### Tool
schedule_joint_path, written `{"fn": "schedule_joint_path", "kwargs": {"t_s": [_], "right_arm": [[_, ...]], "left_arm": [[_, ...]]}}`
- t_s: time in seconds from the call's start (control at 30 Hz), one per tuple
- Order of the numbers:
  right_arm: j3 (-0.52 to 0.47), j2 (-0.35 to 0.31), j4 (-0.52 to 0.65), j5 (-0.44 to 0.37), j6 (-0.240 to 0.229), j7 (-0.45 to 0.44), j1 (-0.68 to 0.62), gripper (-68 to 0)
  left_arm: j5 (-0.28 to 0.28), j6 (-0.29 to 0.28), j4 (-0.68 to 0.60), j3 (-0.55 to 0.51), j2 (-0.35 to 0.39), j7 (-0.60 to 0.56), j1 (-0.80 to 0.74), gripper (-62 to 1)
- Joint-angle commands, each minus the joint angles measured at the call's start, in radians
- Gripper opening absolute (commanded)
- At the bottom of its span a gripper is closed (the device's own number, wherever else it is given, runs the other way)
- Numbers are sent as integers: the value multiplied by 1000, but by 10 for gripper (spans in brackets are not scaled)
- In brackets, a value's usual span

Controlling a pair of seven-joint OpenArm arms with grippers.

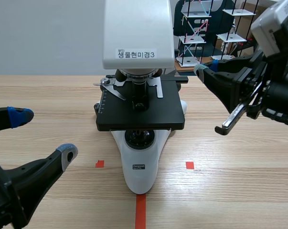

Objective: Return to the home posture

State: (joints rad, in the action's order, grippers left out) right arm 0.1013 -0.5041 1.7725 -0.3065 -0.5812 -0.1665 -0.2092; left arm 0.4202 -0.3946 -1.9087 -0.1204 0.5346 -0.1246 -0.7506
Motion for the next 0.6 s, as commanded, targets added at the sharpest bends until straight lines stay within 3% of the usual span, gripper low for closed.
{"fn": "schedule_joint_path", "kwargs": {"t_s": [0.0, 0.57], "right_arm": [[-6, 0, 14, -14, 4, -11, 10, -677], [-6, 0, 14, -14, 4, -11, 10, -677]], "left_arm": [[6, -1, -18, -3, -2, -14, 0, 14], [8, -1, -18, -3, -2, -22, 6, 14]]}}
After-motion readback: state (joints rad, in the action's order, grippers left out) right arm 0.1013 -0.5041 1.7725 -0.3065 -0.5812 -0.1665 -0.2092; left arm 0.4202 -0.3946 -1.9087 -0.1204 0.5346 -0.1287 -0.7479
